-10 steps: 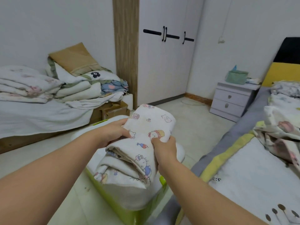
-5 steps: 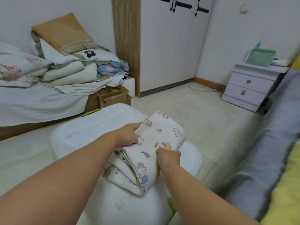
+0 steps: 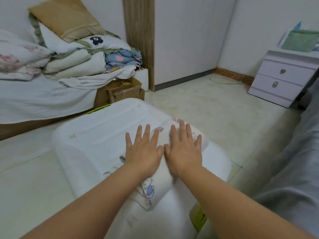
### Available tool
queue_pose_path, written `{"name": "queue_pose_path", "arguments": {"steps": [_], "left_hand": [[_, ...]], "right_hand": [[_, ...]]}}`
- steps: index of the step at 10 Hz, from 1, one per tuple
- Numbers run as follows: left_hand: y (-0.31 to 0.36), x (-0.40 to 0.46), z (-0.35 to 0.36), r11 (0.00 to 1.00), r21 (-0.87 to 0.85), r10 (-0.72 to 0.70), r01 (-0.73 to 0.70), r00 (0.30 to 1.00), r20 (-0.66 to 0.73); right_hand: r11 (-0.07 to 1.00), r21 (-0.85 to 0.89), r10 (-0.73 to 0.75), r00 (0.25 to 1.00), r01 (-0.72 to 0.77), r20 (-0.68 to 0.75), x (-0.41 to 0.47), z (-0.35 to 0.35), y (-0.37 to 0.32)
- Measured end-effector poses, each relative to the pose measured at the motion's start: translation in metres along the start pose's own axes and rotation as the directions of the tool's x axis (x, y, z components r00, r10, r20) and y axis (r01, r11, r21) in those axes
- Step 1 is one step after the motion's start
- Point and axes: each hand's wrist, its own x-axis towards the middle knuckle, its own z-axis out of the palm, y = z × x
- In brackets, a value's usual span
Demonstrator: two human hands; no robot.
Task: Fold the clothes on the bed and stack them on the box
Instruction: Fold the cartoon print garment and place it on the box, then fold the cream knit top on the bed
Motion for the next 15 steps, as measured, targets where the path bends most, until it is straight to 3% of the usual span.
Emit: {"name": "queue_pose_path", "arguments": {"steps": [1, 5, 7, 9, 13, 15], "left_hand": [[-0.011, -0.003, 0.026, 0.999, -0.041, -0.030, 0.035, 0.993, 0.113], [-0.011, 0.000, 0.011, 0.999, -0.045, -0.009, 0.017, 0.987, 0.163], [0.003, -0.031, -0.035, 0.992, -0.124, 0.013, -0.026, 0.994, -0.105], [0.006, -0.073, -0.065, 0.976, -0.216, 0.015, -0.031, 0.997, -0.075], [0.038, -0.192, -0.157, 0.978, -0.079, 0.185, -0.191, 0.980, -0.077], [0.068, -0.273, -0.215, 0.949, -0.045, 0.315, -0.313, 0.947, 0.065]], "right_hand": [[1.000, -0.005, -0.006, 0.978, 0.007, 0.210, 0.006, 0.024, 0.013], [0.998, 0.036, 0.043, 0.957, -0.056, 0.288, 0.013, 0.008, 0.004], [0.982, 0.189, 0.009, 0.995, -0.028, 0.104, -0.010, -0.048, -0.017], [0.938, 0.345, -0.054, 0.996, 0.025, 0.076, -0.058, -0.087, -0.027], [0.961, 0.197, -0.204, 0.978, 0.192, 0.040, -0.203, -0.174, -0.021], [0.972, 0.165, -0.175, 0.984, 0.167, 0.041, -0.290, -0.227, -0.020]]}}
